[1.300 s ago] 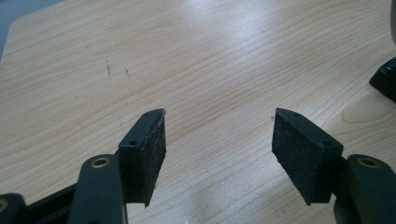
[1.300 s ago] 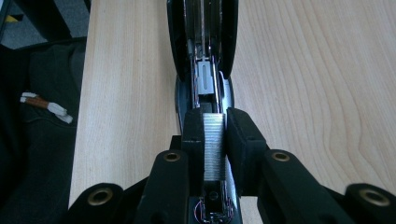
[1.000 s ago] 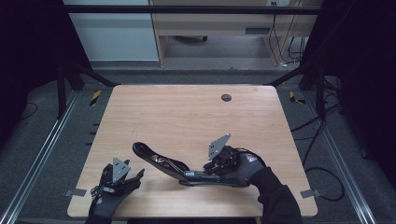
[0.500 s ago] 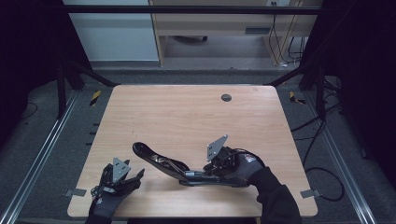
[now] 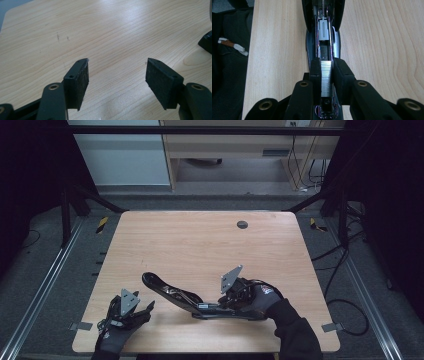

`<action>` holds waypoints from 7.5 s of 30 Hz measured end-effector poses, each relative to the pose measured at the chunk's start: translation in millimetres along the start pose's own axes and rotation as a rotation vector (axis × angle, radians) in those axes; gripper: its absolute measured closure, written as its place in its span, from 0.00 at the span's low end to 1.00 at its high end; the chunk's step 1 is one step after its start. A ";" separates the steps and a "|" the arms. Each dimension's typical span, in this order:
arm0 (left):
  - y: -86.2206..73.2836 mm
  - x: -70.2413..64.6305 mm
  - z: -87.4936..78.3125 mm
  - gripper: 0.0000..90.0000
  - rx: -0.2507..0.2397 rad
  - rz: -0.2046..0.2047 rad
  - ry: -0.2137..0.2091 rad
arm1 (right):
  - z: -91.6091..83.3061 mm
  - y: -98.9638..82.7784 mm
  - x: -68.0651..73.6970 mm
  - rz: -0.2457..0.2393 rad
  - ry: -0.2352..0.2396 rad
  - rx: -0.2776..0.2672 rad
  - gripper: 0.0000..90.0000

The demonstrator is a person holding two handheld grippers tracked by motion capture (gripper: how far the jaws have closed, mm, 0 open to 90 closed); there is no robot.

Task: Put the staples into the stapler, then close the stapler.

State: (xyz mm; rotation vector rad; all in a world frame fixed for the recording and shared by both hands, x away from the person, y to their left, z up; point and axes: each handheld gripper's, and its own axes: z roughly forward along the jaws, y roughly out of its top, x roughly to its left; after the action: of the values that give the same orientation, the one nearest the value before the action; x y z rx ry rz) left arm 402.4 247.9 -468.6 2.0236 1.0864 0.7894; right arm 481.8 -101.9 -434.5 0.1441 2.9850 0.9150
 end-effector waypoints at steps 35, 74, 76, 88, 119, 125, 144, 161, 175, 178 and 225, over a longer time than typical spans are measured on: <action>0.0 0.8 -0.4 0.38 -0.001 -0.004 0.000 | -3.0 1.8 0.1 0.025 -0.019 -0.024 0.83; 10.5 -10.3 -15.0 0.34 -0.050 0.006 -0.010 | -57.0 -76.7 48.2 0.522 -0.615 -0.330 0.67; 10.6 -10.6 -14.8 0.34 -0.046 0.009 -0.013 | -56.9 -79.3 49.0 0.526 -0.617 -0.332 0.67; 12.3 -5.7 -19.8 0.31 -0.061 -0.041 -0.061 | -54.4 -106.5 63.0 0.578 -0.675 -0.323 0.70; 35.9 -24.0 -56.1 0.33 -0.254 -0.106 -0.150 | -39.5 -122.8 77.4 0.621 -0.647 -0.323 0.74; 41.6 -24.6 -60.6 0.34 -0.279 -0.104 -0.152 | -36.3 -120.4 76.4 0.613 -0.630 -0.305 0.75; 64.0 -27.2 -52.4 0.39 -0.303 -0.089 -0.151 | -32.3 -119.4 76.9 0.610 -0.602 -0.298 0.85; 70.5 -23.4 -43.6 0.53 -0.302 -0.104 -0.159 | -22.9 -121.2 71.0 0.580 -0.559 -0.262 0.94; 70.8 -22.8 -44.1 0.54 -0.297 -0.113 -0.166 | -19.3 -124.0 66.5 0.602 -0.521 -0.219 0.99; 71.1 -22.9 -44.2 0.55 -0.296 -0.114 -0.166 | -18.6 -124.1 66.5 0.608 -0.519 -0.218 1.00; 85.0 -36.6 -47.7 0.58 -0.302 -0.082 -0.161 | -17.4 -128.0 67.0 0.622 -0.492 -0.263 0.98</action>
State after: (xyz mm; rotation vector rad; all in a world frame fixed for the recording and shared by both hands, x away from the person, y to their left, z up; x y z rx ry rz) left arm 386.4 195.6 -380.1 1.7448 0.8944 0.6891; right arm 403.7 -210.9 -491.0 1.1463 2.3510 1.0921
